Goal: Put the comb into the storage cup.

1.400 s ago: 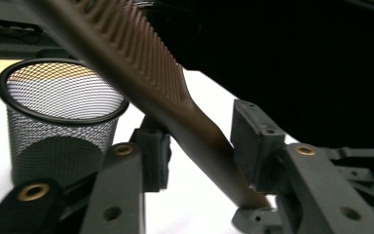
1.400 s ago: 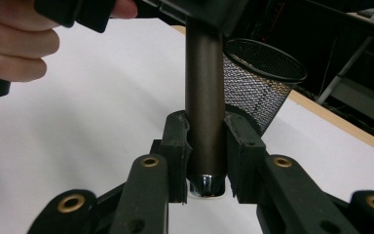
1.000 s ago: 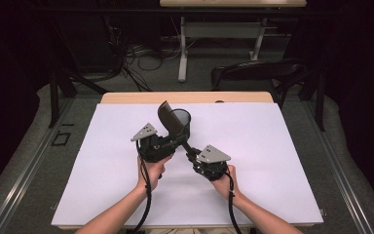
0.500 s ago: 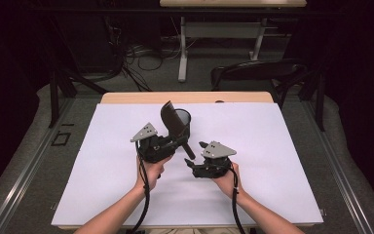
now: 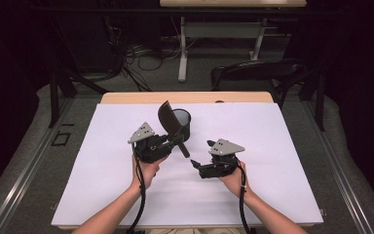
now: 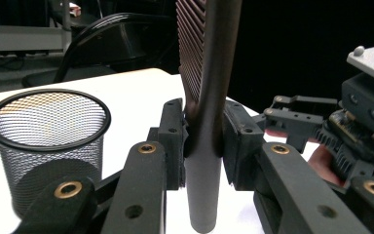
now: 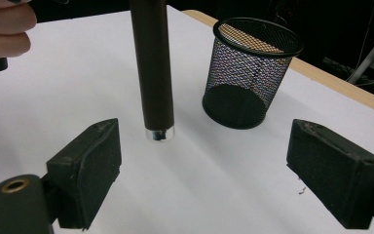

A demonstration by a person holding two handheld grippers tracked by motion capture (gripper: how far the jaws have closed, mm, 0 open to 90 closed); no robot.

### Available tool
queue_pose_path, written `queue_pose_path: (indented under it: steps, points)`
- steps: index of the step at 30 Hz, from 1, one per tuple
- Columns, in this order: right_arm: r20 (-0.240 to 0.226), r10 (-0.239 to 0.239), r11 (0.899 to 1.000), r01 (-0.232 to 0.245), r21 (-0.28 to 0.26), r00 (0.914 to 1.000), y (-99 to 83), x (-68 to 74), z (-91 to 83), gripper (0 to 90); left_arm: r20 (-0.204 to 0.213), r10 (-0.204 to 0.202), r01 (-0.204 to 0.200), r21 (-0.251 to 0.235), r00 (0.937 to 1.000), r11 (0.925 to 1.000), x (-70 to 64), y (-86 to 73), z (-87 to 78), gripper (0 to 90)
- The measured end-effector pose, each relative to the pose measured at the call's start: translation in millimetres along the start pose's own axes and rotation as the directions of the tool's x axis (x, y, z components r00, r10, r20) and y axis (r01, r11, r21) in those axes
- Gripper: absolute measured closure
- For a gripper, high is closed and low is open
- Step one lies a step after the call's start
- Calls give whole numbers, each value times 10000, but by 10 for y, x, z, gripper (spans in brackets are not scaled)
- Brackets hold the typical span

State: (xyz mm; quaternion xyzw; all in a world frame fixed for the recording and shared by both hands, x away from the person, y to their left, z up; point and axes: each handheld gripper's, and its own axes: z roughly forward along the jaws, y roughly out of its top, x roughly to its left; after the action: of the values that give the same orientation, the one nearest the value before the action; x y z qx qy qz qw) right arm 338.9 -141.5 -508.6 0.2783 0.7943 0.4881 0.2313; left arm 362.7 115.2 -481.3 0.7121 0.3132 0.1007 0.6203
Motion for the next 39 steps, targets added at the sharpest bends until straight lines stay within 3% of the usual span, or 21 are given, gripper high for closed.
queue_pose_path:
  steps: [6, 13, 25, 29, 39]
  points:
    - [-48, 130, 9999, -130, -60, 9999, -8, -71, -81, 90, -195, 382, -382, -23, 9991, 9993, 4, 16, -57, 729]
    - [-225, 129, 9999, -128, 16, 9997, -15, -130, -142, 39, -493, 556, -556, 20, 9972, 9985, 44, 31, -114, 729]
    - [-428, 111, 9998, -104, 178, 9990, -35, -206, -230, 20, -916, 1039, -1031, 135, 9904, 9946, 71, 72, -206, 729]
    - [-402, -103, 9997, 112, 207, 9991, -63, -238, -254, 14, -1025, 1201, -1191, 161, 9874, 9927, 70, 82, -227, 729]
    - [-463, -10, 9998, 18, 174, 9989, -104, -323, -304, 7, -1232, 1488, -1475, 196, 9812, 9889, 79, 115, -297, 729]
